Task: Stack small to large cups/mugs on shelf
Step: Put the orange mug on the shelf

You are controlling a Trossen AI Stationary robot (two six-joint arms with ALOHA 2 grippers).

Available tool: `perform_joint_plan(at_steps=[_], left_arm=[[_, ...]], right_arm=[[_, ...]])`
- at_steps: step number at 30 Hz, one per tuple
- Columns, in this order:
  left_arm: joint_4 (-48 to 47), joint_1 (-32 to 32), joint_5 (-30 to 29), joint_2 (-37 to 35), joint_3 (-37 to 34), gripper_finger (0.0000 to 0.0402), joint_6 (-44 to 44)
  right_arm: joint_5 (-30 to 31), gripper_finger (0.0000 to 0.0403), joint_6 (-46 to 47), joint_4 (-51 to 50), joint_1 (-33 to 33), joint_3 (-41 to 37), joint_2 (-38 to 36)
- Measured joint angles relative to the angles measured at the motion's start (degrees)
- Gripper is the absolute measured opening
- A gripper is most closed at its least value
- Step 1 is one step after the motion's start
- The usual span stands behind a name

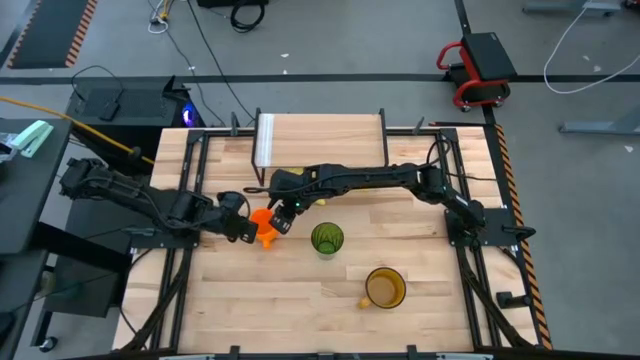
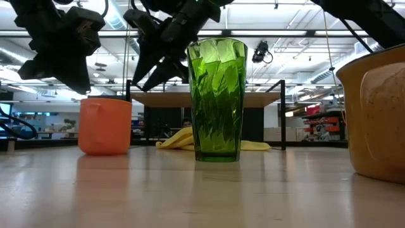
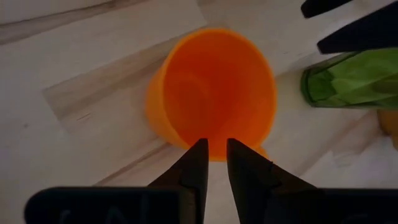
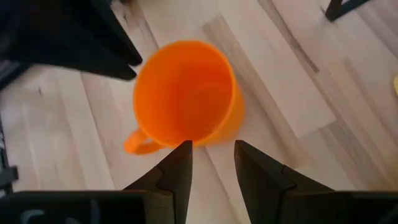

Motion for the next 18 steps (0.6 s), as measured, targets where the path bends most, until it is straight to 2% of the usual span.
perform_joint_plan(at_steps=[9,18], left_arm=[[-7.20,0.00,1.09,-4.25,0.02,0.0048,-2.79],[-6.93,0.00,1.53,-1.22,0.02,0.0050,-3.75]], right_arm=[[-0.04,0.0127,-0.87,2.56,-0.30,0.00,-0.02],[-1.24,0.0127,0.35,1.84,-0.33,-0.11,4.01]])
